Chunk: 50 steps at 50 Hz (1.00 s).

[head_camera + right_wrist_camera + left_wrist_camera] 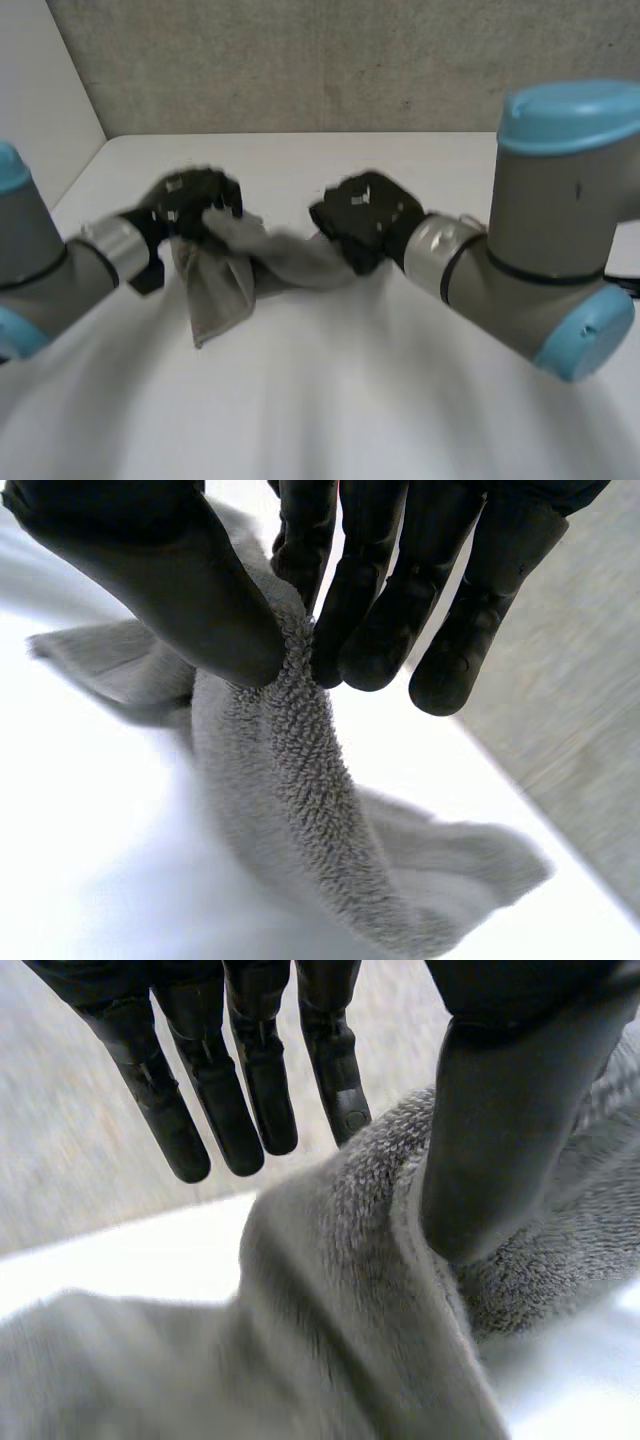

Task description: Fold the towel.

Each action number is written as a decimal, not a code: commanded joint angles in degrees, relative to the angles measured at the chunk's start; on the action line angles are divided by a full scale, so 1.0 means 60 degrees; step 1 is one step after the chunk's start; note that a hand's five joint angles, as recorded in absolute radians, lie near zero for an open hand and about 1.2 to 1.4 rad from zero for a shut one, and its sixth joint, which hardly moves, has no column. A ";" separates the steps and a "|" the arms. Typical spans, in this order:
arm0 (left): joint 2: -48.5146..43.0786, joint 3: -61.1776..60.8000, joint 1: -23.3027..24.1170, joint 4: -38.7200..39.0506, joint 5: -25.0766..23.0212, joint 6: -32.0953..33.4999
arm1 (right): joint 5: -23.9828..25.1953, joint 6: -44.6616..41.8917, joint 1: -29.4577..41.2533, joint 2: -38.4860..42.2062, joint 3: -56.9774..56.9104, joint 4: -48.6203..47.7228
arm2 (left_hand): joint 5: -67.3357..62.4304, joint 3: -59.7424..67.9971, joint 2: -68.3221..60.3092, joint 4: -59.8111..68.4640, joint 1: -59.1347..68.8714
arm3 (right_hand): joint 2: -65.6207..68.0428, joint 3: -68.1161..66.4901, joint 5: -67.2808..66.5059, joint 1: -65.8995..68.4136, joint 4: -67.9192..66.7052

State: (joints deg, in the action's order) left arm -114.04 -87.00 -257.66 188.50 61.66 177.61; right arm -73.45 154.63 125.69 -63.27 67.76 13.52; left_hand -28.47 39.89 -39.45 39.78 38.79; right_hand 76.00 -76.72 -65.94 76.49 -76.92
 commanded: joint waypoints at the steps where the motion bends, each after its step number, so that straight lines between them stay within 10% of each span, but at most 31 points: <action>1: 0.0037 -0.1465 -0.0108 0.0062 -0.0023 0.1086 | -0.0107 0.0024 0.0071 -0.0543 0.1639 -0.0348 | 0.1313 -0.1550 0.1476 -0.1530 -0.1366 | 0.0667 -0.0546 -0.0677 0.0585 -0.0513; 16: -0.0081 -0.2112 0.0418 0.0414 0.0945 0.0796 | -0.0415 0.0303 -0.0075 -0.0895 0.2974 -0.1389 | 0.2576 -0.2813 0.2739 -0.2794 -0.2629 | 0.0667 -0.0546 -0.0677 0.0585 -0.0513; 26: 0.0241 -0.2287 0.1005 0.0429 0.1265 0.0326 | -0.2142 0.0420 -0.0908 -0.1699 0.4057 -0.3291 | 0.3980 -0.4217 0.4143 -0.4197 -0.4033 | 0.0667 -0.0546 -0.0677 0.0585 -0.0513; 50: 0.1048 -0.3284 0.0595 0.0589 0.1560 0.1671 | -0.2231 0.0639 -0.1496 -0.1744 0.5508 -0.5036 | 0.3924 -0.4161 0.4087 -0.4142 -0.3977 | 0.0667 -0.0546 -0.0677 0.0585 -0.0513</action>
State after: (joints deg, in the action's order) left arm -108.00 -105.59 -253.96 191.04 71.04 183.07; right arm -86.82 158.42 116.59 -74.15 100.74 -16.39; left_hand -5.30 18.14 -17.35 17.76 16.36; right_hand 76.00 -76.72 -66.19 76.49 -76.92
